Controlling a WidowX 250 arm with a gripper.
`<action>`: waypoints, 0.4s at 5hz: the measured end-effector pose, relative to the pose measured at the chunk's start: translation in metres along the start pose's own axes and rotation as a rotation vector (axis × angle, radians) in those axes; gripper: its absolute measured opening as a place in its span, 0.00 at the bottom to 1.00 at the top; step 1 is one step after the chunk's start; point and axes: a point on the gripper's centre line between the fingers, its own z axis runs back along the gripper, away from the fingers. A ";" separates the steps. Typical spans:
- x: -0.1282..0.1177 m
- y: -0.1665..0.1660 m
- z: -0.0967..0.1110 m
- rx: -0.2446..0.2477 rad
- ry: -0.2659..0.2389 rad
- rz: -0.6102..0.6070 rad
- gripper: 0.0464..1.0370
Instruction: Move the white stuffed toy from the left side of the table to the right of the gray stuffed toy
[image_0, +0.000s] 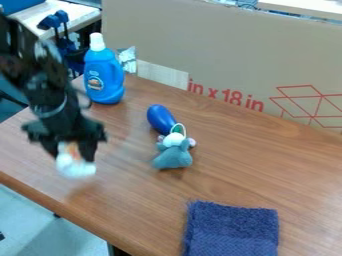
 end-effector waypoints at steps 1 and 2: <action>0.009 -0.041 0.030 -0.039 -0.113 -0.078 0.57; 0.039 -0.102 0.045 -0.094 -0.198 -0.168 0.57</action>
